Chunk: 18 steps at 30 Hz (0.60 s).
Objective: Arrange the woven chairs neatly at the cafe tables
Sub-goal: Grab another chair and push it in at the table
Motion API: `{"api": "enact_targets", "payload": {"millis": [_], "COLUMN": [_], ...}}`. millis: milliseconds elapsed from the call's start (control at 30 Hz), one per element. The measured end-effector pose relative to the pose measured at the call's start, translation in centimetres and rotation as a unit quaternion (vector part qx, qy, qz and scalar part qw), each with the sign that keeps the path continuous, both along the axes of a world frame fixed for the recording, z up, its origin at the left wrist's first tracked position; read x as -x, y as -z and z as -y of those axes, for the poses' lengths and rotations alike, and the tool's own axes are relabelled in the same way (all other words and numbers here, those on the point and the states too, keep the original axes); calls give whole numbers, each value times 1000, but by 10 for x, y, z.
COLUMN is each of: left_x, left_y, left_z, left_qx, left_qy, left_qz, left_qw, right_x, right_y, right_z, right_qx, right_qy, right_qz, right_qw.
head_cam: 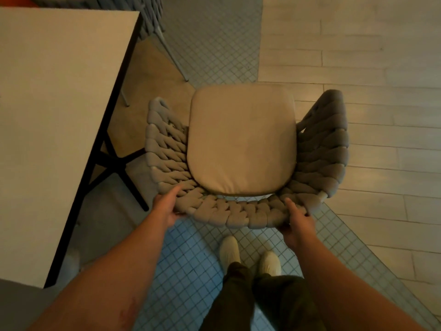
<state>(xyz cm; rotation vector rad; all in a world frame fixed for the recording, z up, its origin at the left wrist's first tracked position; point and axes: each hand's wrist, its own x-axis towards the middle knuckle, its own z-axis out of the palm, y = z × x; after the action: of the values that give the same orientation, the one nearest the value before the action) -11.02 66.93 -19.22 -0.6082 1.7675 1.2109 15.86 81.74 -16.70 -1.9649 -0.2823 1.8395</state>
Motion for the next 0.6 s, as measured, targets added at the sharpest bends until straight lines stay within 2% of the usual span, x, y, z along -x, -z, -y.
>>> {"api": "enact_targets", "payload": {"millis": [167, 300, 600], "left_x": [26, 36, 32], "left_y": [8, 19, 31], "left_z": [-1, 2, 2], "left_qx": [9, -1, 13], "left_qy": [15, 50, 3], "left_qz": [-11, 10, -32], "left_qw": [1000, 999, 999], "right_x": [14, 15, 14], "right_y": [7, 16, 19], "right_z": [17, 20, 8], "right_qx": [37, 46, 56], "right_qy": [36, 57, 46], "right_qz": [-39, -34, 2], "right_qw": [998, 997, 997]}}
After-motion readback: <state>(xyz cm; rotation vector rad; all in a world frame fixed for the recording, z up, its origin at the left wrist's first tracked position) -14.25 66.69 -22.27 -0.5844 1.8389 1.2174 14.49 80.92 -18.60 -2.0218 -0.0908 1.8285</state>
